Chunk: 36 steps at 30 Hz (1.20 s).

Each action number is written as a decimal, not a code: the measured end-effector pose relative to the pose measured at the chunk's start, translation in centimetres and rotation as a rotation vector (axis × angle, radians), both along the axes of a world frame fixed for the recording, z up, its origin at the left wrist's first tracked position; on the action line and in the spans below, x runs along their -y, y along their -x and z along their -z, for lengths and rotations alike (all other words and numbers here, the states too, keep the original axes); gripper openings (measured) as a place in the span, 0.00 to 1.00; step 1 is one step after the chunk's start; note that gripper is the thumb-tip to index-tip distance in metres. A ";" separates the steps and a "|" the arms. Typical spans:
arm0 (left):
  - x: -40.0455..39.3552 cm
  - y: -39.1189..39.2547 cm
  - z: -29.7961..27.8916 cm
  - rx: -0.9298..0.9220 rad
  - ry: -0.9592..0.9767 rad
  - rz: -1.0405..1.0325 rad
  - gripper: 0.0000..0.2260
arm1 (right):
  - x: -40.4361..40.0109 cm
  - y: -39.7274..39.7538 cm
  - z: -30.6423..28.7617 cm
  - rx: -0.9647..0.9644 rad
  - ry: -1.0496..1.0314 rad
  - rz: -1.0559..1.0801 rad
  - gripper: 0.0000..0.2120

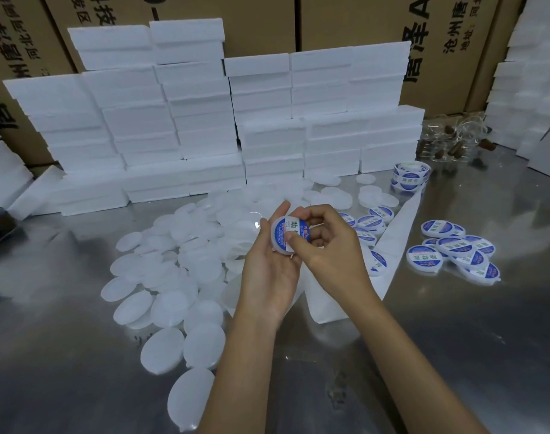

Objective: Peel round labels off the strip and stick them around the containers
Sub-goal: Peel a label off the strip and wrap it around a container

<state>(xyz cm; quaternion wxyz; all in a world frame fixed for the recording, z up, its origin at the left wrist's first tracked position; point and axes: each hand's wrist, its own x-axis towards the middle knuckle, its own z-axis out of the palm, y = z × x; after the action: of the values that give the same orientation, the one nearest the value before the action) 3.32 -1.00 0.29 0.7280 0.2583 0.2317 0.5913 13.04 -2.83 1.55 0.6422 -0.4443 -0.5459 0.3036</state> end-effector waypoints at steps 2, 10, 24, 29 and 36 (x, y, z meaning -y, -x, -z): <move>0.0 -0.1 -0.1 -0.015 -0.010 0.004 0.20 | 0.0 0.0 0.1 0.003 -0.003 0.005 0.15; 0.2 -0.2 -0.3 -0.119 -0.112 0.003 0.20 | -0.1 0.1 0.6 0.039 0.016 0.065 0.13; 0.7 -0.3 -0.7 -0.126 -0.164 0.002 0.19 | 0.5 0.3 1.3 0.282 -0.062 0.277 0.13; 0.9 -0.4 -0.4 0.031 -0.074 0.020 0.18 | 0.6 0.7 1.7 0.385 -0.109 0.322 0.17; 0.8 -0.4 -0.6 0.159 -0.061 0.005 0.17 | 0.6 0.2 1.7 0.447 -0.063 0.402 0.29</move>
<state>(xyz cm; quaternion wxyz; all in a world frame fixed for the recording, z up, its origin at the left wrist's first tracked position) 3.72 -1.82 0.90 0.7372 0.2332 0.1545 0.6150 12.82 -3.47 -0.13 0.5668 -0.5791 -0.5840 0.0478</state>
